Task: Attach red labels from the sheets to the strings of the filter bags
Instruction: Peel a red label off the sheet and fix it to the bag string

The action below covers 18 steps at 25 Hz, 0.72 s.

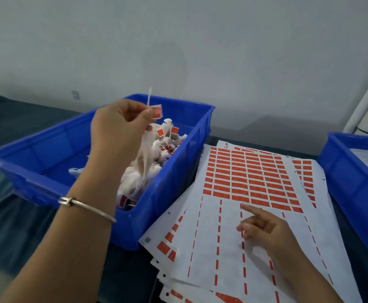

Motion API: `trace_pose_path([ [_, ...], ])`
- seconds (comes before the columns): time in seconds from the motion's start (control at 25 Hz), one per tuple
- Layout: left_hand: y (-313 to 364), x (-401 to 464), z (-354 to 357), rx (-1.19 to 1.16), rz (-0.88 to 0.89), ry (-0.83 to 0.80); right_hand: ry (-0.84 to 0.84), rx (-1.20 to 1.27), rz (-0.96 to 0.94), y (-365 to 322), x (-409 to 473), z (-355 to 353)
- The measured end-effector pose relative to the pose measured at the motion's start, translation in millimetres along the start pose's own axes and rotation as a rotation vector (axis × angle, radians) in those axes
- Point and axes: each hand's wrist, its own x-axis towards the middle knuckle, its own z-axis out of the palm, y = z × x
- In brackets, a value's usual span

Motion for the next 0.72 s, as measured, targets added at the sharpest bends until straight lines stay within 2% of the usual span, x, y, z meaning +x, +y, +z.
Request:
trace_pose_path([
  [0.08, -15.6, 10.9, -10.0, 0.175, -0.081, 0.017, -0.010, -0.032, 0.020, 2.0, 0.7, 0.5],
  [0.16, -35.9, 18.3, -11.8, 0.304, -0.214, -0.028, -0.017, -0.056, 0.040, 2.4, 1.3, 1.8],
  [0.24, -50.0, 20.0, -4.9, 0.383, -0.271, -0.084, -0.018, -0.068, 0.058, 2.5, 1.4, 2.0],
  [0.4, -43.0, 9.8, 25.6, 0.412, -0.180, -0.255, 0.006, -0.044, 0.091, -1.6, 0.4, 1.7],
  [0.56, -28.5, -23.8, 70.3, 0.287, -0.075, -0.284, 0.113, -0.020, 0.139, -18.9, 2.1, 10.6],
  [0.72, -21.5, -83.8, 148.7, 0.211, -0.174, -0.651, 0.310, -0.089, 0.033, -67.1, 12.7, -24.3],
])
